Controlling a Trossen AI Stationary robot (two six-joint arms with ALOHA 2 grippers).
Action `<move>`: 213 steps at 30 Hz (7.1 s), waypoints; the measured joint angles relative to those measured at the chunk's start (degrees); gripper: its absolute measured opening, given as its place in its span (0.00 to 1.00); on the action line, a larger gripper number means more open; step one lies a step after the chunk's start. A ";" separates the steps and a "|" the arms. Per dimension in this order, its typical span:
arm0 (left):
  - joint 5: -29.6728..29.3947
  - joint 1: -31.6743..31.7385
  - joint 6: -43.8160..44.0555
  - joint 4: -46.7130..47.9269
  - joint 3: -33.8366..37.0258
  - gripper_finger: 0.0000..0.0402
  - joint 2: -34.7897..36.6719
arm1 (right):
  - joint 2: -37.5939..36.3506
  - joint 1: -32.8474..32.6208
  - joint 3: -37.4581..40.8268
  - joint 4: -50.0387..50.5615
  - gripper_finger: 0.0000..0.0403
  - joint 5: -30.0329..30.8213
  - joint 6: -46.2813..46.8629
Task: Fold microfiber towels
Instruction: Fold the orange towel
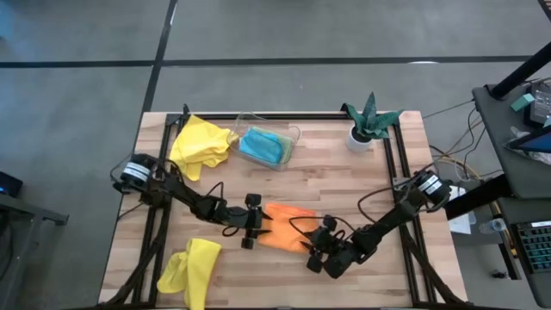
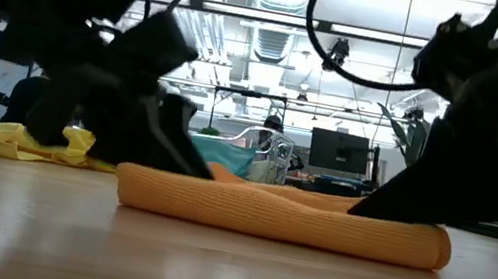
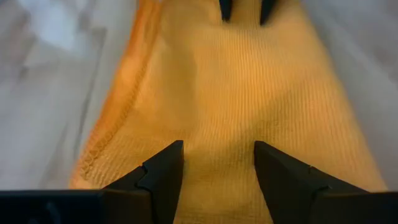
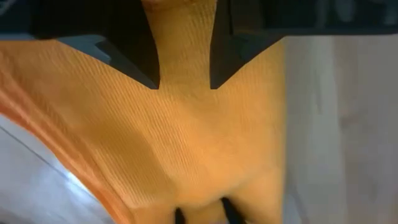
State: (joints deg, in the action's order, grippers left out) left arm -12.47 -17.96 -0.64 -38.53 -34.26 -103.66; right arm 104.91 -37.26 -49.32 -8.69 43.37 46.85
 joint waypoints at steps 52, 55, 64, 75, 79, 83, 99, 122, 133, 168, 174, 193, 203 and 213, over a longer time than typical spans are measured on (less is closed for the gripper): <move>-5.46 -13.00 0.73 15.81 -22.57 0.46 -3.07 | -9.63 -7.81 -4.83 -2.42 0.24 4.88 -19.07; -5.72 -12.78 -0.72 21.30 -28.01 0.52 -7.26 | -11.02 -7.72 -4.85 -2.48 0.24 5.50 -18.17; -16.42 -12.13 -3.07 26.68 -40.31 0.75 -16.54 | -13.95 -9.25 -6.79 -2.12 0.23 7.71 -19.91; -17.00 -10.26 -5.80 27.13 -41.43 0.76 -19.05 | -13.84 -10.44 -9.24 -2.12 0.22 7.83 -23.84; -16.74 -9.22 -5.75 27.11 -41.07 0.76 -19.05 | -13.82 -10.51 -10.21 -2.28 0.21 7.87 -24.99; -14.56 -8.61 -5.70 26.98 -40.87 0.76 -19.05 | -13.82 -10.51 -10.68 -2.28 0.22 7.87 -25.51; -16.09 -8.37 -5.67 32.15 -40.39 0.76 -18.99 | -13.80 -11.30 -10.40 -1.44 0.22 7.72 -25.84; -13.06 -8.45 -9.73 35.02 -41.56 0.45 -22.40 | -13.73 -11.23 -10.36 1.14 0.20 7.80 -23.92; -13.01 -8.76 -9.35 33.69 -41.83 0.02 -22.66 | -13.73 -11.99 -11.08 2.84 0.20 12.90 -25.46; 6.15 -16.87 -16.67 37.47 -35.52 0.00 -12.16 | -1.00 -11.78 -11.27 35.47 0.47 2.89 -26.24; 7.56 -16.87 -16.22 37.47 -35.34 0.00 -11.58 | -0.22 -9.15 -11.08 36.44 0.47 -1.14 -33.33; 5.82 -16.24 -7.35 37.41 -32.44 0.16 -10.70 | 1.50 -6.28 -11.14 32.42 0.47 -1.59 -37.40; 2.42 -16.52 1.04 47.80 -32.30 0.41 -0.68 | 1.52 -6.23 -11.12 32.35 0.47 -1.35 -35.07; -3.94 -17.55 27.65 53.63 -22.05 0.41 5.33 | 1.44 -5.68 -11.84 31.57 0.46 2.40 -21.45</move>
State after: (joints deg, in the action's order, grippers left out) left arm -16.41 -35.51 27.01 15.09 -56.31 -98.33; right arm 106.35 -42.94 -61.16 22.88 45.77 25.40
